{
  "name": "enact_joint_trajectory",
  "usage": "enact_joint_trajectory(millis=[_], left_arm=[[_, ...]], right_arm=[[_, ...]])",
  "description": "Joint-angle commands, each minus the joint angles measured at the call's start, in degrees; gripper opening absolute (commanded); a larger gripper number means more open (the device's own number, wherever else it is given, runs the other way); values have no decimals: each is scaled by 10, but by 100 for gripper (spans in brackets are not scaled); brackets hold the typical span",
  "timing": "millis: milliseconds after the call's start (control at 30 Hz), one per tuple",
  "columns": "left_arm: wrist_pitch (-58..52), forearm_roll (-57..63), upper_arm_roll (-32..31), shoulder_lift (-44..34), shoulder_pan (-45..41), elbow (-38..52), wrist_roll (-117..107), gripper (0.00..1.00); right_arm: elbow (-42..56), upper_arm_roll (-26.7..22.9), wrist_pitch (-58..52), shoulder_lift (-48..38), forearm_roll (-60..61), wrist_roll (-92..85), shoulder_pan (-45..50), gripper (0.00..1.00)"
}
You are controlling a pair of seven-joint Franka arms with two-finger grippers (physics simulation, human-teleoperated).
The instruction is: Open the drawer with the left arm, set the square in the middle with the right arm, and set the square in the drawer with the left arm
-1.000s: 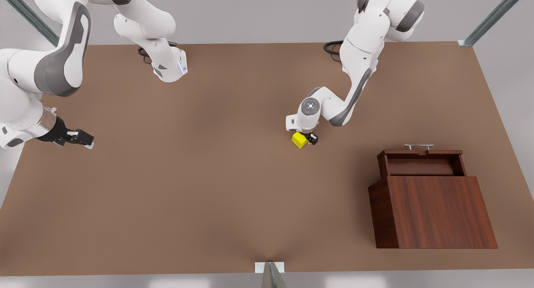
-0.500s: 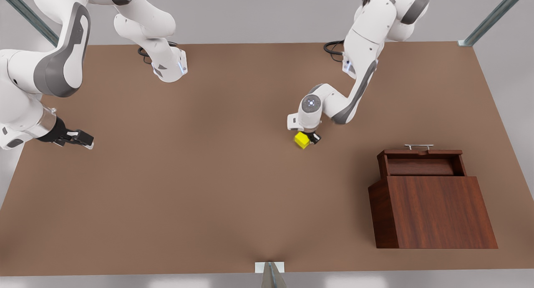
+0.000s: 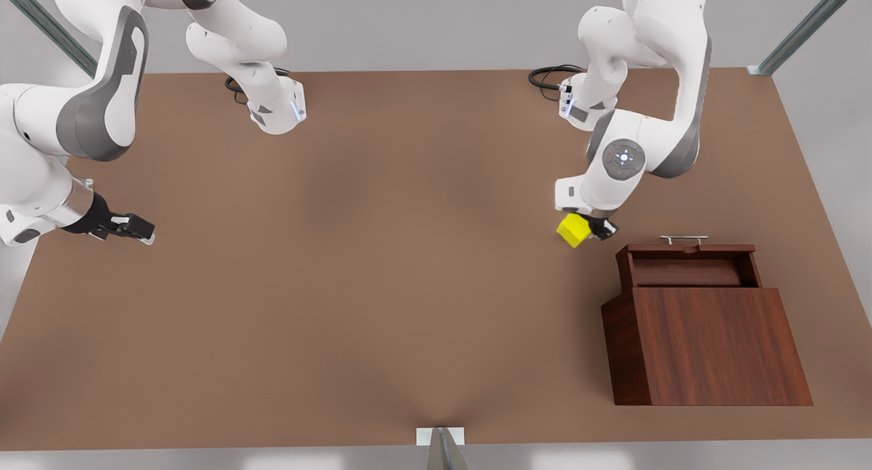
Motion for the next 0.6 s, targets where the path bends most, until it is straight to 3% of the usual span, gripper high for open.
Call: enact_joint_trajectory(millis=[0,233,567], left_arm=[[-1,-27,6,0,-1,4,12,66],[-2,-45,141,32,1,39,277,66],[29,-80,214,79,11,66,489,66]], right_arm=[[0,0,0,0,0,0,0,100],[1,0,0,0,1,0,0,100],[0,0,4,0,2,1,0,100]])
